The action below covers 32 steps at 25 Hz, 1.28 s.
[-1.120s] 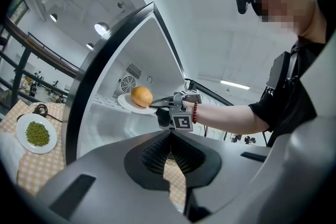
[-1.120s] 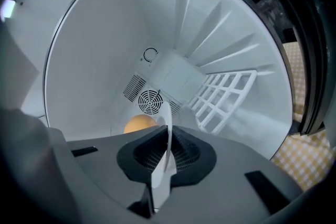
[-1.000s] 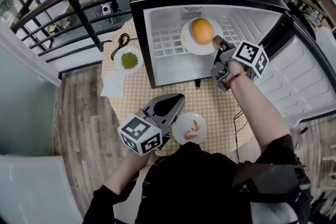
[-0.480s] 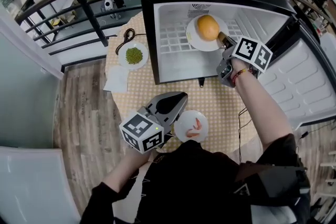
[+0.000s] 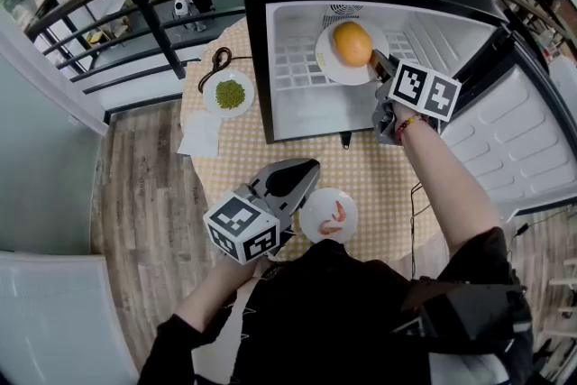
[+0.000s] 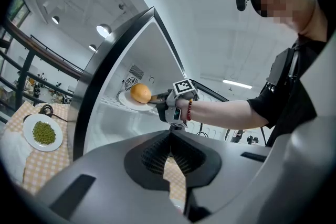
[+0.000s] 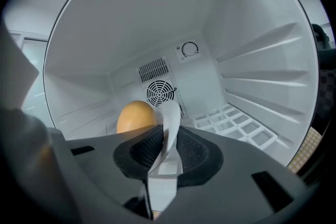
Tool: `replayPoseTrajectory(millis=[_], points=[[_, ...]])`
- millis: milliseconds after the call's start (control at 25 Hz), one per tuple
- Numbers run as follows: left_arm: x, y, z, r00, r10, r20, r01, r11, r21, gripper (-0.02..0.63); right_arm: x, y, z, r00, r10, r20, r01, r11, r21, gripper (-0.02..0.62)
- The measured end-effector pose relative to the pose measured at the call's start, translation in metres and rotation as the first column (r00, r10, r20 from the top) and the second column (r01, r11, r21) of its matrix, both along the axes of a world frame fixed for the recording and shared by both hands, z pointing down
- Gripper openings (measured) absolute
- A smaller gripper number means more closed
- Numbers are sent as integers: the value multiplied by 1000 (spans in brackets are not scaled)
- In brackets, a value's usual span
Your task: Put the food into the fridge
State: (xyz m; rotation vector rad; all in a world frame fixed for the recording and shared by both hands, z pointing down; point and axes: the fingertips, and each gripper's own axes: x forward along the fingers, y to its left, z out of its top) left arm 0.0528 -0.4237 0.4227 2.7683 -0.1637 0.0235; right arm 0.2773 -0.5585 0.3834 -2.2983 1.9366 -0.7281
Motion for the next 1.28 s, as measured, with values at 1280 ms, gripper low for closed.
replayPoseTrajectory(millis=[1280], points=[[-9, -6, 3, 999, -37, -13, 36, 998, -43, 14, 17, -3, 30, 989, -7, -148, -4, 997, -76, 120]])
